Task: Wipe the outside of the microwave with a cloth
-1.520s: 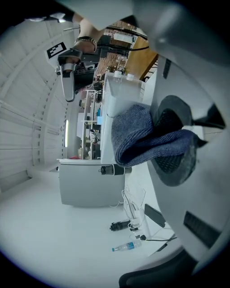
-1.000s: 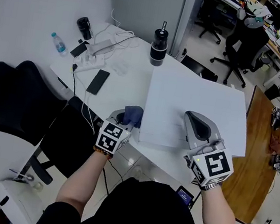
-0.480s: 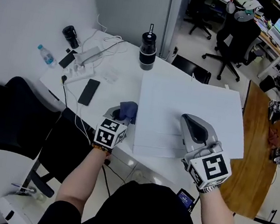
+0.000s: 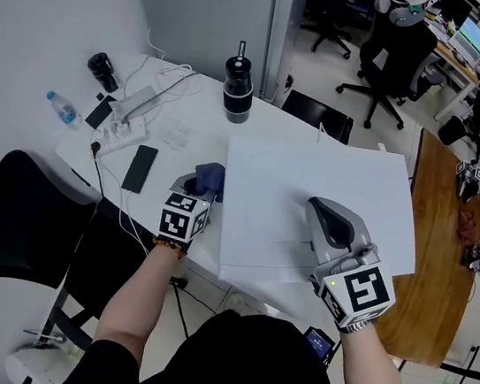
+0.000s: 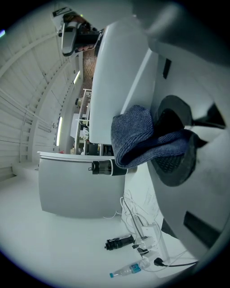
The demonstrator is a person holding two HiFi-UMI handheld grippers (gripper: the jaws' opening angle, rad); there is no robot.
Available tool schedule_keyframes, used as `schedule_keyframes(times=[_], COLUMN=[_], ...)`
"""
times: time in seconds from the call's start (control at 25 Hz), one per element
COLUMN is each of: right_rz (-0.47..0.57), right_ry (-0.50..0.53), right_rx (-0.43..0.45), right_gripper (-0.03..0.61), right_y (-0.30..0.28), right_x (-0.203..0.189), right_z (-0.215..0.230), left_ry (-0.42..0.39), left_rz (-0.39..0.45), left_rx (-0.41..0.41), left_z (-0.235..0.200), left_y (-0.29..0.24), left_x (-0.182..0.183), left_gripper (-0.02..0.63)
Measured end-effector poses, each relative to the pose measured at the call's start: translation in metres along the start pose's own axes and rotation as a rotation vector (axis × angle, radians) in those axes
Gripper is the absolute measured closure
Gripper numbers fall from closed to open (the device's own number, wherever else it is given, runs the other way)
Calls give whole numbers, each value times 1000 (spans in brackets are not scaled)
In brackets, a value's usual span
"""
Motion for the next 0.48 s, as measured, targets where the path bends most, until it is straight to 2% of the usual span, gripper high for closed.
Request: schedule_keyframes(times=[0.48], right_rz=[-17], right_ry=[-11], right_rx=[-41], right_gripper=[577], right_y=[0], right_x=[-6], right_z=[15], left_ry=[27], left_rz=[1], left_rx=[47], left_z=[-19], left_y=[-25], left_x=[20], left_gripper=[546])
Point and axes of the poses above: the fingertips, and each gripper's own axes: y backward along the fingers, z to its right, x out of its top, the point moved 7 cm from there along y, backward along the fingers, and after that the axes turned 9 degrees about y, right-handed, at the moved point
